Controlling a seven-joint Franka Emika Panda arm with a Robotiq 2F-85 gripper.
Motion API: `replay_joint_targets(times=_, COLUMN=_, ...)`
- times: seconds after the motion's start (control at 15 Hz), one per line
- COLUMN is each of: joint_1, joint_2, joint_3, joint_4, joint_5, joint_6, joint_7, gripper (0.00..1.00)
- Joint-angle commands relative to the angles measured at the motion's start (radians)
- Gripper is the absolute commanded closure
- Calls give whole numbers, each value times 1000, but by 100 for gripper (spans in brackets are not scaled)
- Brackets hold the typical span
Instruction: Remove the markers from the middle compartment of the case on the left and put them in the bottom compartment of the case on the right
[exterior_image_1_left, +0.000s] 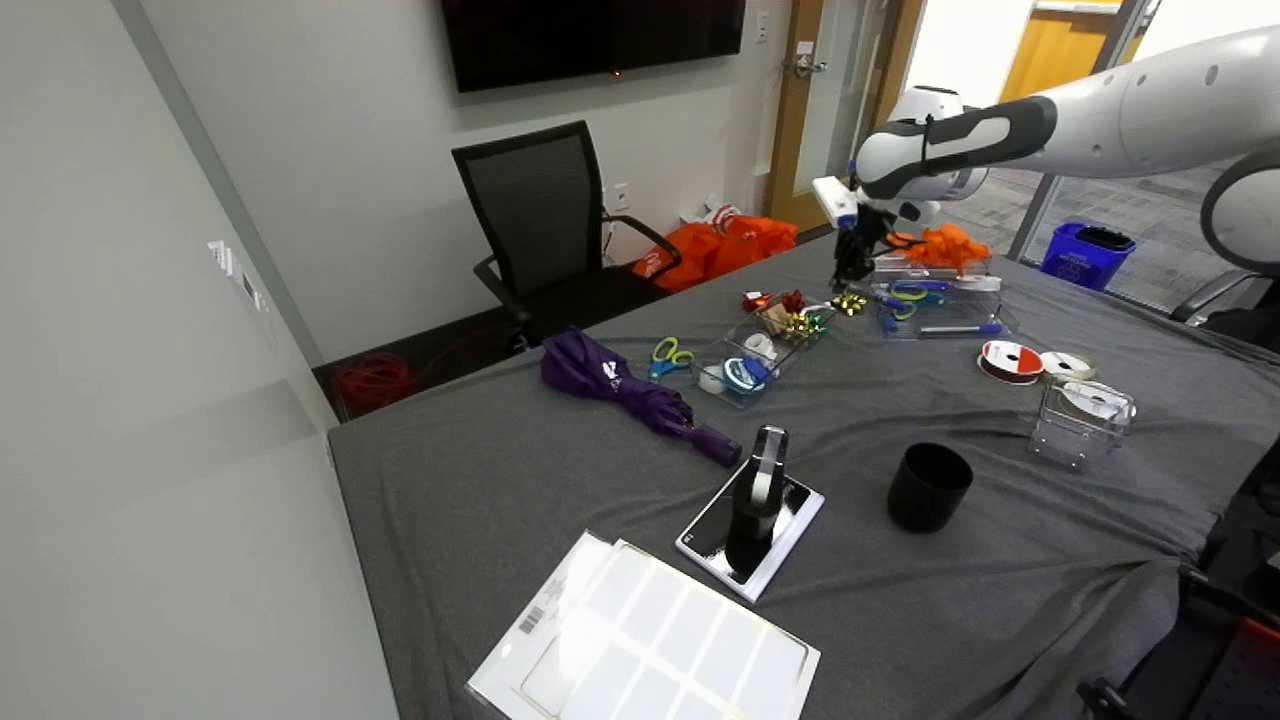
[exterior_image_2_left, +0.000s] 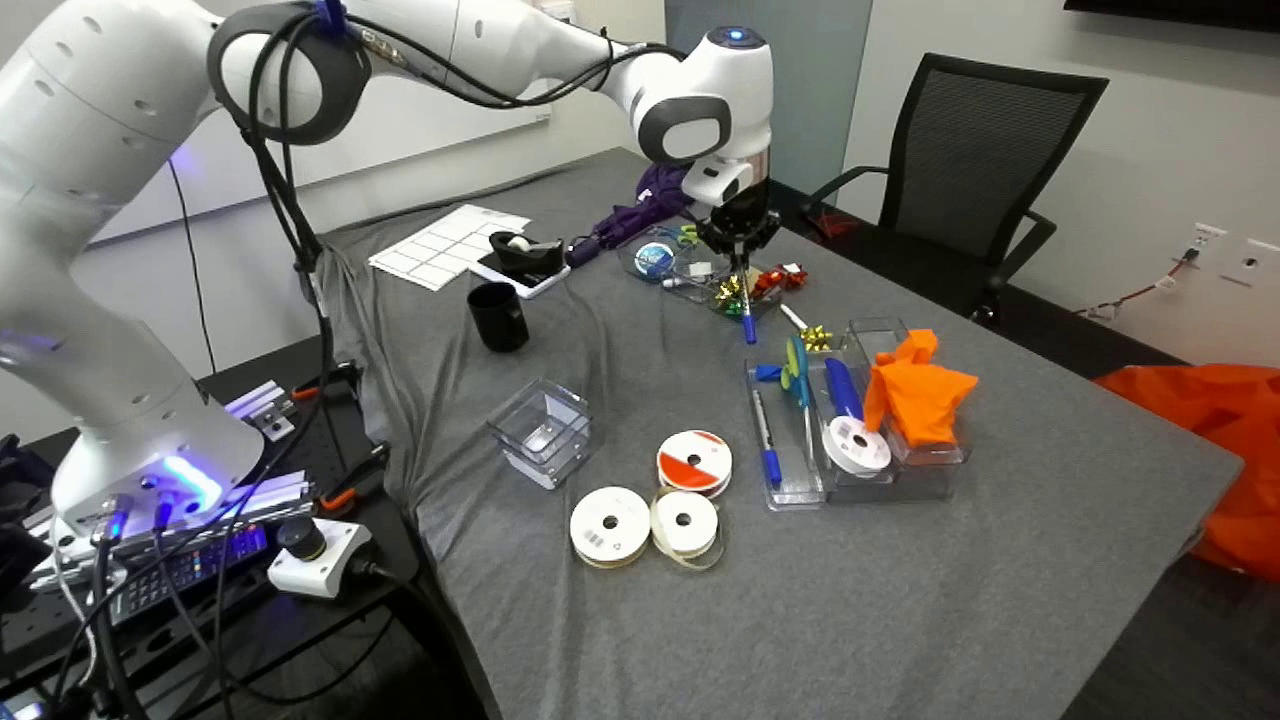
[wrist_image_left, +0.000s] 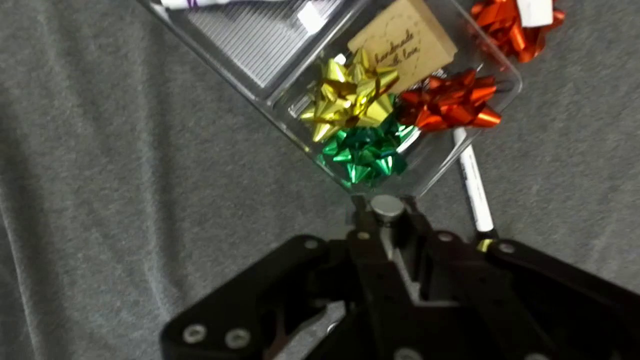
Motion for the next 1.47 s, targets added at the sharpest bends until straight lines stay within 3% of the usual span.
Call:
replay_joint_targets(times=0.0, joint_1=-36, joint_2=-108, joint_3=20, joint_4=-172, joint_5=18, joint_6=-5, joint_7=-104, gripper=96)
replay_joint_targets(times=0.33, joint_1=-55, joint_2=-144, joint_3=9, joint_4=-247, joint_5=-13, joint_6=14, joint_7=-191, gripper=96)
replay_joint_targets(times=0.4, joint_1=-48, joint_2=-82, joint_3=2, joint_4=-155, joint_5=-7, joint_6=-2, joint_7=-140, gripper=83)
replay_joint_targets(times=0.8, joint_1=-51, joint_2=-100, joint_3=0, joint_4=-185, joint_5=-7, joint_6=-1, joint_7=-165, gripper=83)
replay_joint_targets(times=0.87, joint_1=-51, joint_2=-102, joint_3=0, joint_4=-187, joint_5=-6, joint_6=-1, joint_7=-166, gripper=96)
replay_joint_targets(times=1.4, joint_1=-125, joint_2=-54, joint_3=15, joint_4=-50, joint_5=47, joint_6=-63, joint_7=-77, gripper=96)
